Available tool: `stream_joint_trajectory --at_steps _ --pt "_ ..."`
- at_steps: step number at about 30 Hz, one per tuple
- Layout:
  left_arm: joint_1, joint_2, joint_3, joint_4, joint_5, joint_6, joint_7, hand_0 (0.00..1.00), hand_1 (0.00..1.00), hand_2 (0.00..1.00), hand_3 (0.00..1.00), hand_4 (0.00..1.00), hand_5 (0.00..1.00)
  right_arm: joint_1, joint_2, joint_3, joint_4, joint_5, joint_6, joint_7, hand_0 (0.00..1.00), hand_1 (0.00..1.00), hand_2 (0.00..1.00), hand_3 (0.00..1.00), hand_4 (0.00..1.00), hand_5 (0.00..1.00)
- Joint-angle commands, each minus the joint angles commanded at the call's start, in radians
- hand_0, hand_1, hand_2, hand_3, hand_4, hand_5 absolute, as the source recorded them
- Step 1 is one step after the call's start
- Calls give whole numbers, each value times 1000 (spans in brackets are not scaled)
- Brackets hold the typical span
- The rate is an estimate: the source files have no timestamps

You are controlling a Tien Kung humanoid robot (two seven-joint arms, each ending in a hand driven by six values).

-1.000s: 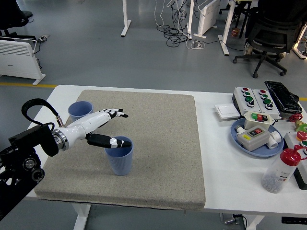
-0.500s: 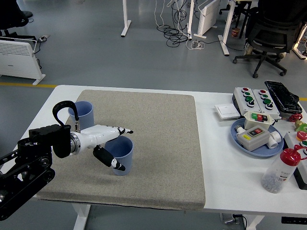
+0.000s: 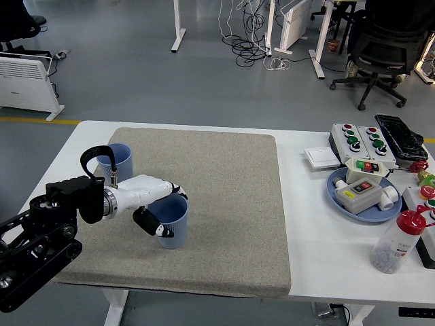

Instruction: Push cup pick cup insert cup

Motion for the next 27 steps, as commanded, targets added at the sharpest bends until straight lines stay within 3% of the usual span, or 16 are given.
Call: stream_joint_trajectory --at_steps 2,3,8,9,14,15,16,22,27 --pt "-2 2 0 -5 4 -4 1 440 646 828 630 781 221 0 0 0 0 -1 0 0 705 640 659 589 81 462" --pt "-3 4 -1 -11 3 -6 2 365 573 761 550 754 200 0 0 1 0 -2 0 -1 705 641 659 589 82 462" --pt "-5 10 -7 -26 -16 -17 7 365 573 761 550 754 200 0 0 1 0 -2 0 -1 705 641 659 589 82 462" --pt "-5 13 -11 -33 -29 -23 7 360 531 637 500 739 187 0 0 1 0 -2 0 -1 704 640 659 589 83 463" --pt "-4 29 -35 -77 -89 -43 10 360 531 637 500 739 187 -1 0 -1 0 4 -1 0 704 640 659 589 83 463" --pt "-10 35 -44 -91 -99 -47 11 359 524 577 493 732 183 0 0 -1 0 4 -1 0 704 641 659 589 83 464" --pt "-17 42 -55 -105 -107 -50 12 359 524 577 493 732 183 0 0 -1 0 4 -1 0 704 641 659 589 83 464" --pt "-106 97 -118 -132 -153 -76 15 361 525 574 492 731 193 1 0 -3 0 9 -1 1 704 641 659 589 83 464" --pt "-244 139 -133 -71 -124 -104 20 375 528 576 498 731 197 -1 0 -10 0 23 -2 4 704 641 659 589 83 464"
